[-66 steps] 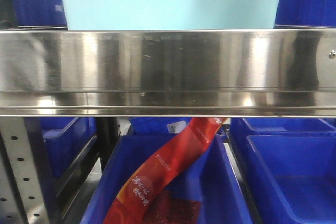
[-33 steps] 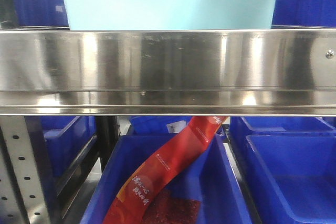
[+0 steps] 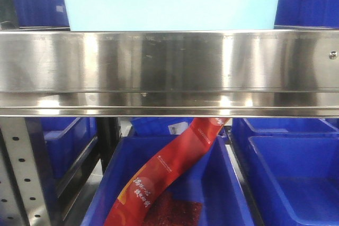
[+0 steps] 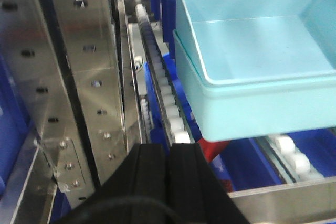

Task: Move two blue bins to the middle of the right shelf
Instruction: 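Open both grippers and release the bin beside the first light blue bin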

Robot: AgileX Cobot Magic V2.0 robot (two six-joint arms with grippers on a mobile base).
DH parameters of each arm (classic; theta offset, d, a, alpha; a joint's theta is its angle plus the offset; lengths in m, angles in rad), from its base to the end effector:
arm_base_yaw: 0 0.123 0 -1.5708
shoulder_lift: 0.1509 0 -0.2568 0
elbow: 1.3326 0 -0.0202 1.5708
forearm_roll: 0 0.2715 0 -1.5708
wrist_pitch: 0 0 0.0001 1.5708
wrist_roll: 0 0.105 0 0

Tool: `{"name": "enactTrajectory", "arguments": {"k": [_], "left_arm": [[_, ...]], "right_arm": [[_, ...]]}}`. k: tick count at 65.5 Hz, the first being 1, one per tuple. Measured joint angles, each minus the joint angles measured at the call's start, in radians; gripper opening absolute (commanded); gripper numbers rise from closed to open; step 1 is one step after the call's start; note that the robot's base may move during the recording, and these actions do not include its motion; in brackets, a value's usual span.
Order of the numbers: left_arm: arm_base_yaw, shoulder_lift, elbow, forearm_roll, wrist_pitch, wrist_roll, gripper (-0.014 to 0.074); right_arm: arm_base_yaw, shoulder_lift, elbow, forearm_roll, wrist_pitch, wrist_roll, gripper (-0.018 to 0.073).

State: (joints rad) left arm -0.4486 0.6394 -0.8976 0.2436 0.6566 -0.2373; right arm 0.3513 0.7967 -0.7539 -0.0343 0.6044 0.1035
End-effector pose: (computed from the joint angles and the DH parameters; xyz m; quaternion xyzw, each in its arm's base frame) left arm 0.1574 -0.0586 0.3860 0.1185 0.7941 -0.0868 0.5898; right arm 0.1973 0.0701 0.3080 -0.1157 0.8672 0.0942 0.4751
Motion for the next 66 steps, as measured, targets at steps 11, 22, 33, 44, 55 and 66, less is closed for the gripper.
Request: {"name": "enactTrajectory", "arguments": {"k": [11, 22, 33, 44, 55, 66], "left_arm": [[0.000, -0.209, 0.232, 0.000, -0.091, -0.002, -0.0111], [0.000, -0.397, 0.373, -0.004, -0.155, -0.002, -0.0111], [0.000, -0.539, 0.412, -0.004, -0.178, -0.002, -0.0111], [0.000, -0.590, 0.412, -0.004, -0.184, -0.002, -0.0111], [0.000, -0.590, 0.412, -0.004, -0.184, -0.002, -0.0111], [0.000, -0.590, 0.412, -0.004, -0.184, -0.002, -0.0111]], "right_arm": [[0.000, -0.236, 0.195, 0.000, -0.043, 0.000, -0.0162], [0.000, -0.491, 0.285, 0.000, -0.057, -0.012, -0.0162], [0.000, -0.692, 0.297, 0.000, -0.072, -0.037, -0.0162], [0.000, -0.753, 0.297, 0.000, -0.075, -0.040, -0.0162], [0.000, -0.757, 0.297, 0.000, -0.085, -0.043, -0.0162], [0.000, -0.757, 0.297, 0.000, -0.095, -0.043, -0.0162]]}}
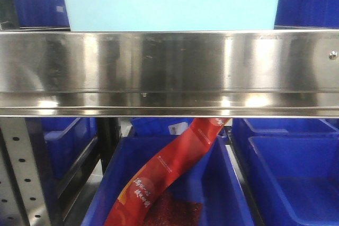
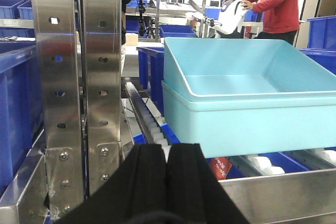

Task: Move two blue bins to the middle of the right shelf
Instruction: 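Open both grippers and release the bin beside the first light blue bin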

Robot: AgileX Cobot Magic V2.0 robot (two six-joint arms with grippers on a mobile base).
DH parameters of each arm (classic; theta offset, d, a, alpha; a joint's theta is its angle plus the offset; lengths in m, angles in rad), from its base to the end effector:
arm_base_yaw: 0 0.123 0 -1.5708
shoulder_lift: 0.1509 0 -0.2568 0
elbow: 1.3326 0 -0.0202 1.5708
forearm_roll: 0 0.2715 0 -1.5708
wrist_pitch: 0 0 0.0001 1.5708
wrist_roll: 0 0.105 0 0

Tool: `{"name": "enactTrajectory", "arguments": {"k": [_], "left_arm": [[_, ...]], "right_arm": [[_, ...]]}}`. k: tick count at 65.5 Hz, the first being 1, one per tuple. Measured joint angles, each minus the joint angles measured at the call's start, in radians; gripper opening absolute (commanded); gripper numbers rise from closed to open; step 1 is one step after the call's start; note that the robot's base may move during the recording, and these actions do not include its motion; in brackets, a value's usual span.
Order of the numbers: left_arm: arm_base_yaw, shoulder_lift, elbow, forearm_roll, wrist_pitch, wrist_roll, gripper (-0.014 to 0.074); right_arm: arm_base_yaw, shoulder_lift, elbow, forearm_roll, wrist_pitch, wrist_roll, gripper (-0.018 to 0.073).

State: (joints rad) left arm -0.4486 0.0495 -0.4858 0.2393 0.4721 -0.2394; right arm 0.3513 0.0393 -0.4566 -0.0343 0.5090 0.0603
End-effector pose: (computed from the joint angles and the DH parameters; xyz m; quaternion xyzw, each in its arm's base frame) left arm 0.0748 -0.0234 0.3338 0.1051 0.6765 -0.1350 0.7163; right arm 0.0764 0.0261 0.3200 -0.1074 0.7004 0.1280 0.6939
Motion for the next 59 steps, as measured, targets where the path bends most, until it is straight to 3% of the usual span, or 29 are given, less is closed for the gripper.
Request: {"name": "enactTrajectory", "arguments": {"k": [27, 32, 46, 53, 59], "left_arm": [[0.002, 0.000, 0.000, -0.010, 0.000, 0.000, -0.0111], [0.022, 0.000, 0.004, -0.028, 0.006, 0.031, -0.0111], [0.228, -0.027, 0.155, -0.143, -0.070, 0.124, -0.0111], [0.344, -0.044, 0.297, -0.190, -0.205, 0.165, -0.0111], [0.385, -0.044, 0.403, -0.201, -0.323, 0.179, -0.0111]], "right_arm": [[0.000, 0.000, 0.000, 0.000, 0.000, 0.000, -0.0162], [0.000, 0.000, 0.000, 0.000, 0.000, 0.000, -0.0162], [0.000, 0.000, 0.000, -0.002, 0.000, -0.003, -0.0162], [0.000, 0.000, 0.000, -0.002, 0.000, -0.003, -0.0162], [0.000, 0.000, 0.000, -0.002, -0.002, -0.003, -0.0162]]}}
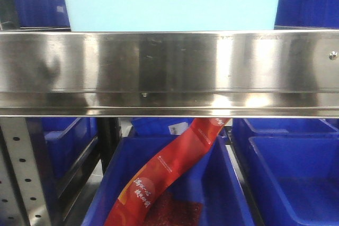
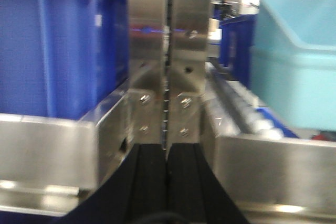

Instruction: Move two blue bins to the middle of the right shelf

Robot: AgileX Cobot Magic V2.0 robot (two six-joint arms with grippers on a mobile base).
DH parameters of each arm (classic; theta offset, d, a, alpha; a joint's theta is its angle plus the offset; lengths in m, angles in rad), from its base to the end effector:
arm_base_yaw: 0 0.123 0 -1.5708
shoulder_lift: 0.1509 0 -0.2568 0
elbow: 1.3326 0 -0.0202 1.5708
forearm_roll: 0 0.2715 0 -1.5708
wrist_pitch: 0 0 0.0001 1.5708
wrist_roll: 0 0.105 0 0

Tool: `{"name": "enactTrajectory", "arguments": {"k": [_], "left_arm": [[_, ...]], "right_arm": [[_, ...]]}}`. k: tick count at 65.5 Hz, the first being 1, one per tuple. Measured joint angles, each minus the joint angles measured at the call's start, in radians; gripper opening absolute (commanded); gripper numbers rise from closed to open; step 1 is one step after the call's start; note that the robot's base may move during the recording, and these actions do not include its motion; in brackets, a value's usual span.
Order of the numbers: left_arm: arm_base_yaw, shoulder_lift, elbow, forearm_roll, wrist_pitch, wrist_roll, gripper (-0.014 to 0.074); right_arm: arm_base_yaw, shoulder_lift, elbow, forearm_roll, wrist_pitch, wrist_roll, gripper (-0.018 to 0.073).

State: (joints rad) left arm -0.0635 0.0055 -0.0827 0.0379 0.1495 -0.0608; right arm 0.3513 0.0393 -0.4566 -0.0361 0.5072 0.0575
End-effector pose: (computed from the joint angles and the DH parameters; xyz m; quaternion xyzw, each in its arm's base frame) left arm 0.1157 -0.0068 0.2289 0.0121 0.7016 -0.0289 0.7118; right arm 0.0764 0.0260 0.3201 -0.1085 0.6996 0.1263 0.6949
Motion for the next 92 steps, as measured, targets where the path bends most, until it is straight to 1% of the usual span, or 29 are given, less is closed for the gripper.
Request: {"name": "enactTrajectory", "arguments": {"k": [5, 8, 86, 92], "left_arm": [[0.004, 0.000, 0.066, -0.002, -0.083, 0.005, -0.0111], [0.004, 0.000, 0.079, -0.004, -0.089, 0.005, -0.0111], [0.000, 0.000, 0.085, -0.004, -0.103, 0.007, -0.0111], [0.000, 0.000, 0.085, -0.004, -0.103, 0.007, -0.0111]], "right_arm": [[0.000, 0.000, 0.000, 0.000, 0.000, 0.000, -0.0162], [0.000, 0.000, 0.000, 0.000, 0.000, 0.000, -0.0162], [0.000, 0.000, 0.000, 0.000, 0.000, -0.001, -0.0162], [-0.028, 0.000, 0.012, -0.009, -0.002, -0.001, -0.0162]]}}
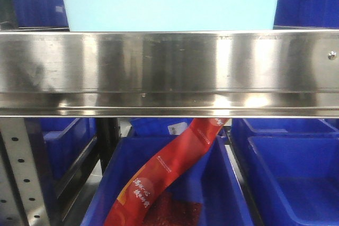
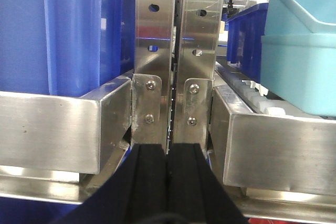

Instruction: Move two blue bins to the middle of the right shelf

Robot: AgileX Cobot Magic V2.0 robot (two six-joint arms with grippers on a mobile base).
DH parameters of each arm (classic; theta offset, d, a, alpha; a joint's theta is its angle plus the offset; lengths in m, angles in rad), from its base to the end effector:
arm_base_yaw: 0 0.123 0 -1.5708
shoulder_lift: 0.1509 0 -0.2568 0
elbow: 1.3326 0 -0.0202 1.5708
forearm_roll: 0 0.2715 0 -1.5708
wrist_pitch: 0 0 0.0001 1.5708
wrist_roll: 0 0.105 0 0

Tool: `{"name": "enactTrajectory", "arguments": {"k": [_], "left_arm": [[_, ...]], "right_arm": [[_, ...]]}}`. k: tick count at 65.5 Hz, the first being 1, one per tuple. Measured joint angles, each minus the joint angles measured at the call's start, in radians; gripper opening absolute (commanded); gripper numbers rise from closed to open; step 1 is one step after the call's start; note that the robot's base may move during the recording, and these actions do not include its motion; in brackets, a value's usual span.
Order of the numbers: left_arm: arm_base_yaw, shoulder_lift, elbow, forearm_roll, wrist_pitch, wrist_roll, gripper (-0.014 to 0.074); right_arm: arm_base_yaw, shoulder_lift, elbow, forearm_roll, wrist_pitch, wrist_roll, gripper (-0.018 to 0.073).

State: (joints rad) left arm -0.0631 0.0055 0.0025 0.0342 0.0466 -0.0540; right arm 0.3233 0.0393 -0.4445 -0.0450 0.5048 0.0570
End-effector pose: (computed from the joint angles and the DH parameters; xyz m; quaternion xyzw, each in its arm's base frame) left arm 0.1201 -0.0074 0.2080 0.0145 0.6953 -0.0292 0.7180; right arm 0.0789 0.0240 0.3164 -0.1007 0.7041 0.1116 0.6940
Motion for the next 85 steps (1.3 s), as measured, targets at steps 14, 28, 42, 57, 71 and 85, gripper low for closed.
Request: {"name": "enactTrajectory", "arguments": {"k": [14, 28, 42, 57, 71, 85], "left_arm": [[0.000, 0.000, 0.000, 0.000, 0.000, 0.000, -0.0111], [0.000, 0.000, 0.000, 0.000, 0.000, 0.000, -0.0111], [0.000, 0.000, 0.000, 0.000, 0.000, 0.000, -0.0111], [0.000, 0.000, 0.000, 0.000, 0.000, 0.000, -0.0111], [0.000, 0.000, 0.000, 0.000, 0.000, 0.000, -0.0111], [0.000, 0.000, 0.000, 0.000, 0.000, 0.000, -0.0111]], "right_arm": [[-0.206, 0.000, 0.115, 0.004, -0.146, 0.000, -0.0162], [-0.337, -0.016, 0.284, 0.052, -0.195, -0.019, -0.0162], [-0.347, -0.036, 0.427, 0.142, -0.311, -0.128, -0.0162], [-0.347, -0.036, 0.442, 0.170, -0.401, -0.143, -0.0162], [-0.347, -0.036, 0.442, 0.174, -0.458, -0.143, -0.0162], [-0.347, -0.036, 0.442, 0.174, -0.465, -0.143, -0.0162]]}}
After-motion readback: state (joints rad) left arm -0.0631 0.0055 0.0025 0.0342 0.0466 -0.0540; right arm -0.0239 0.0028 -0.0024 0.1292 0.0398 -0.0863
